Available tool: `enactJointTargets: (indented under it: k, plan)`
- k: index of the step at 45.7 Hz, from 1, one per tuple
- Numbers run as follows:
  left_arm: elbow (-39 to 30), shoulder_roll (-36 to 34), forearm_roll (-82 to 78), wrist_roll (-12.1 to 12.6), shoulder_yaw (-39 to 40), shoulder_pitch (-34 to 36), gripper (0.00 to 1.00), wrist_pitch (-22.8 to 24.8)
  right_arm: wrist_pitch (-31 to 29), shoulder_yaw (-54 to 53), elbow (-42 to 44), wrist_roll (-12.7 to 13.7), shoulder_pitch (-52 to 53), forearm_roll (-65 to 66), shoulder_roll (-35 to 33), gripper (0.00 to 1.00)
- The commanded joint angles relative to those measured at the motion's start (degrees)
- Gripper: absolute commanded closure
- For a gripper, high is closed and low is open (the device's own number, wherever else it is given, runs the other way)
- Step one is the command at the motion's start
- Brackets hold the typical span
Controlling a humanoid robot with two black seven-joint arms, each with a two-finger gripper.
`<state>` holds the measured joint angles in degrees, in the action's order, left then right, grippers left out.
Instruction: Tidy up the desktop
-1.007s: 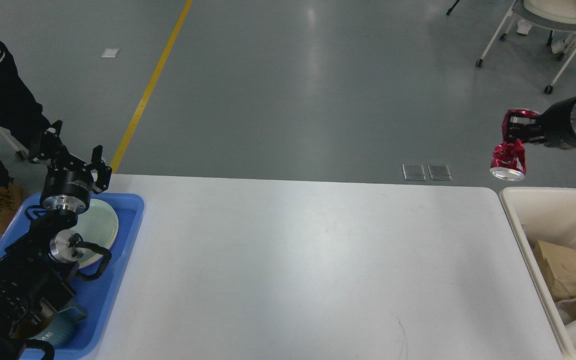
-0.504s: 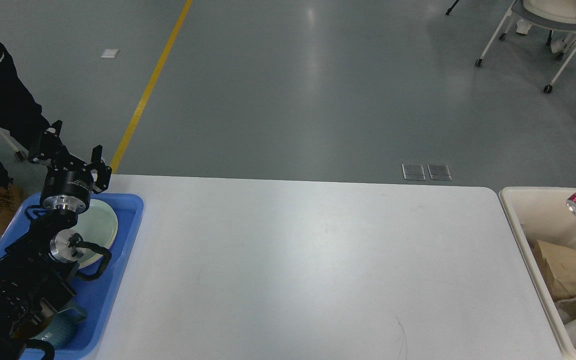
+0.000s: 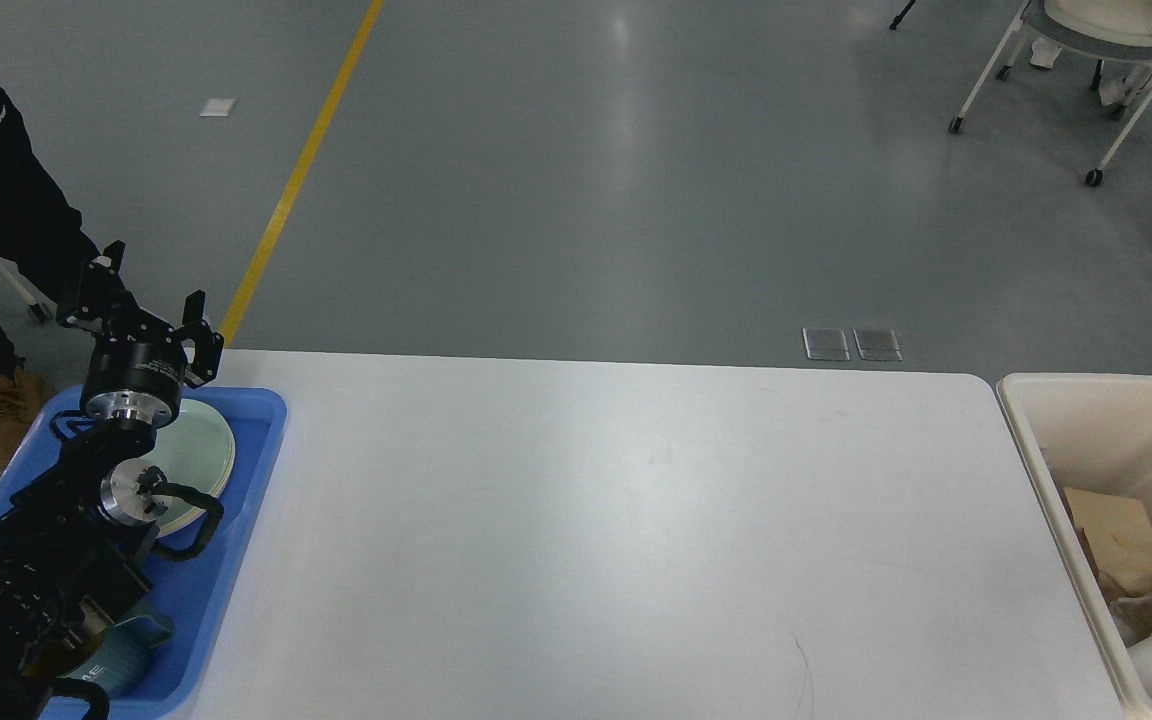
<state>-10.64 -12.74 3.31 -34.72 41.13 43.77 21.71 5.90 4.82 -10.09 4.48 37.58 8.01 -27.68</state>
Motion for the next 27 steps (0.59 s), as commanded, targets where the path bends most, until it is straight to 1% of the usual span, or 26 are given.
enactJointTargets:
  k: [1, 4, 6, 7, 8, 9, 13, 14, 16, 17, 18, 20, 24, 27]
  plan:
    - [0.00, 0.00, 0.03, 0.00, 0.00, 0.00, 0.04, 0.00, 0.08, -12.96, -0.63, 0.00, 2.31, -0.10, 0.34, 0.00]
    - [0.00, 0.00, -0.05, 0.00, 0.00, 0.00, 0.04, 0.00, -0.10, -19.74, -1.77, -0.78, 3.72, -0.10, 0.34, 0.00]
    - [0.00, 0.00, -0.05, 0.00, 0.00, 0.00, 0.04, 0.00, -0.27, -23.52, -3.96, -3.06, 4.34, -0.10, 0.34, 0.00]
    - [0.00, 0.00, 0.03, 0.00, 0.00, 0.00, 0.04, 0.00, -0.36, -25.02, -5.45, -4.99, 4.34, -0.10, 0.08, 0.00]
    - [0.00, 0.00, 0.03, 0.00, 0.00, 0.00, 0.04, 0.00, -0.36, -26.51, -7.30, -7.36, 4.25, -0.10, -0.18, 0.00]
    - [0.00, 0.00, 0.03, 0.00, 0.00, 0.00, 0.04, 0.00, -0.36, -27.92, -9.05, -10.34, 3.90, -0.10, -0.36, 0.00]
    - [0.00, 0.00, -0.05, 0.00, 0.00, 0.00, 0.04, 0.00, -0.80, -35.64, -15.74, -24.04, 2.06, -0.10, -1.94, 0.00]
    - [0.00, 0.00, 0.03, 0.00, 0.00, 0.00, 0.04, 0.00, -0.98, -38.10, -17.14, -26.95, 1.27, -0.10, -2.03, 0.00]
    - [0.00, 0.00, 0.03, 0.00, 0.00, 0.00, 0.04, 0.00, -1.50, -43.37, -19.08, -31.62, -0.31, -0.19, -2.03, 0.00]
    - [0.00, 0.00, 0.03, 0.00, 0.00, 0.00, 0.04, 0.00, -1.94, -45.92, -19.79, -33.03, -0.93, -0.19, -2.03, 0.00]
    - [0.00, 0.00, 0.03, 0.00, 0.00, 0.00, 0.04, 0.00, -2.73, -48.04, -20.32, -33.74, -1.28, -0.19, -1.94, 0.00]
    - [0.00, 0.00, 0.03, 0.00, 0.00, 0.00, 0.04, 0.00, -5.80, -51.56, -21.02, -33.83, -1.81, -0.19, -1.86, 0.00]
    - [0.00, 0.00, 0.03, 0.00, 0.00, 0.00, 0.04, 0.00, -12.48, -52.98, -21.46, -33.83, -1.64, -0.36, -0.20, 0.00]
    - [0.00, 0.00, 0.03, 0.00, 0.00, 0.00, 0.04, 0.00, -13.28, -52.98, -21.38, -33.83, -1.28, -0.36, 2.53, 0.00]
